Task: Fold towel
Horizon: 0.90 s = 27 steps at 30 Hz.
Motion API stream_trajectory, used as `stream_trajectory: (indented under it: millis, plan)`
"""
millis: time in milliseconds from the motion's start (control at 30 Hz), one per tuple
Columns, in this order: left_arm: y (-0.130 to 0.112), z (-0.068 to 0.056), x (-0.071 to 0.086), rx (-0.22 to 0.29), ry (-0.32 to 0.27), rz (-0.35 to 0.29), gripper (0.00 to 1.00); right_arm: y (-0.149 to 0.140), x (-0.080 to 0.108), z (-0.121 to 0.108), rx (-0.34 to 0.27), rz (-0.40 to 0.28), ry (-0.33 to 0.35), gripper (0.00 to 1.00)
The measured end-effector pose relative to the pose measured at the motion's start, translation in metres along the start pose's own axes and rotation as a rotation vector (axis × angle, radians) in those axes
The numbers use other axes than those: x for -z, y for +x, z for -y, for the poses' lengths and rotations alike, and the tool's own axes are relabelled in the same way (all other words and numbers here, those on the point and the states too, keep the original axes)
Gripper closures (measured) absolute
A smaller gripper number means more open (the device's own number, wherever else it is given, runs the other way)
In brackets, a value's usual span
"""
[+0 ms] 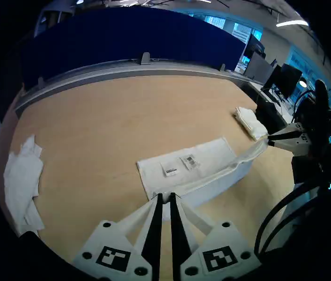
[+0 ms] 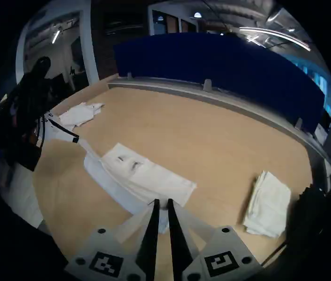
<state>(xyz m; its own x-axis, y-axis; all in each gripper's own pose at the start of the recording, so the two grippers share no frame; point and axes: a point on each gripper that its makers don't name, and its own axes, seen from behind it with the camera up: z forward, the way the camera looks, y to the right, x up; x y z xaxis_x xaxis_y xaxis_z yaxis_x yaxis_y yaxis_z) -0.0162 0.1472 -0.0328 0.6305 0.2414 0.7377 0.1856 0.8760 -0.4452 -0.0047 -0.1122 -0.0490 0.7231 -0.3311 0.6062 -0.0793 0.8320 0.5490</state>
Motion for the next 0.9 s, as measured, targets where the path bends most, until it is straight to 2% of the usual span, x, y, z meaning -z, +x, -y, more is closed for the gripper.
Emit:
stream_trajectory:
  millis: [267, 467, 767, 900]
  plan:
    - [-0.001, 0.015, -0.033, -0.045, 0.008, 0.053, 0.89, -0.006, -0.031, -0.015, -0.032, 0.034, -0.003, 0.87]
    - [-0.007, 0.019, -0.048, -0.036, 0.004, 0.084, 0.89, -0.015, -0.045, -0.023, -0.047, 0.065, -0.006, 0.87]
    - [-0.007, 0.031, -0.079, -0.032, 0.033, 0.120, 0.88, -0.026, -0.074, -0.039, -0.099, 0.103, -0.031, 0.87]
    - [-0.002, 0.037, -0.087, -0.020, 0.048, 0.116, 0.80, -0.028, -0.082, -0.043, -0.122, 0.106, -0.051, 0.85]
